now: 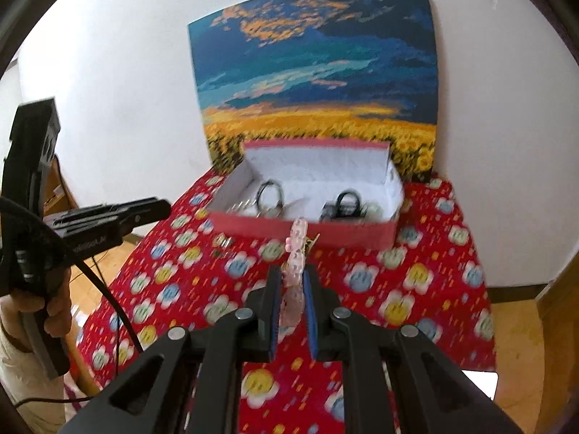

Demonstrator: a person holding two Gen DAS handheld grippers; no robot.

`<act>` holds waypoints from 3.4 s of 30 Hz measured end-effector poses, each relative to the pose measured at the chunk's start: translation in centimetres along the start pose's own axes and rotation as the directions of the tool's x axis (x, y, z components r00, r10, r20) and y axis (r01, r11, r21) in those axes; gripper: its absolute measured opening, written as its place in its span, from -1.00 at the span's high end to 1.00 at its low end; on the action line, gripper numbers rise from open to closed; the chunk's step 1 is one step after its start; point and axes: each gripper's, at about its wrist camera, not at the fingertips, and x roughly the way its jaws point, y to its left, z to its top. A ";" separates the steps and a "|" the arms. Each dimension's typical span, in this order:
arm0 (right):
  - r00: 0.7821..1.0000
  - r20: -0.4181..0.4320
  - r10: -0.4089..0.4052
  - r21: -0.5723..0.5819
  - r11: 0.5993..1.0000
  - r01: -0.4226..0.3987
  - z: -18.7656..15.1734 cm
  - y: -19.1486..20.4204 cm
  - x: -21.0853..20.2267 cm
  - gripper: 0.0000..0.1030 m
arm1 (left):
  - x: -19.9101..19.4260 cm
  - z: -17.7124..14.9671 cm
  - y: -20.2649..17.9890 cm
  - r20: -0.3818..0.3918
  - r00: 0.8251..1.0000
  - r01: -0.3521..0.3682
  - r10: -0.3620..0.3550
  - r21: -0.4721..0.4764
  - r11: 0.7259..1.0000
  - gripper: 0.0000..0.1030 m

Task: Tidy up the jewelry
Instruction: 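Lift the pink clip toward the box with the right gripper while the left grasps the small ring, then lower the pink clip and ring into the pink box and open both grippers, then move the right gripper to the gold pearl earring while the left moves to the green bead earring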

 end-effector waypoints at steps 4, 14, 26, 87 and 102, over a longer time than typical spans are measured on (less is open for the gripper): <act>0.999 0.014 -0.030 -0.015 0.999 0.030 3.3 -1.5 1.5 0.73 | 1.8 2.2 0.6 0.000 1.000 -0.001 0.001 0.002 1.000 0.81; 0.997 0.019 -0.071 0.003 0.997 0.071 7.9 -4.5 6.7 0.73 | 7.1 6.2 1.5 -0.006 1.000 -0.011 0.011 0.011 1.000 0.81; 0.994 -0.064 -0.084 0.035 0.996 0.087 9.8 -8.0 14.5 0.73 | 14.9 7.8 2.8 -0.052 0.998 0.020 -0.023 -0.061 0.998 0.81; 0.999 -0.038 -0.025 0.113 0.993 0.029 6.3 -4.2 5.6 0.12 | 7.0 4.8 1.0 -0.066 0.998 -0.016 0.012 -0.060 0.998 0.30; 0.998 -0.023 0.059 0.101 0.993 -0.056 2.2 0.9 1.1 0.10 | -0.5 0.1 4.3 -0.077 0.989 -0.137 0.130 -0.101 0.985 0.30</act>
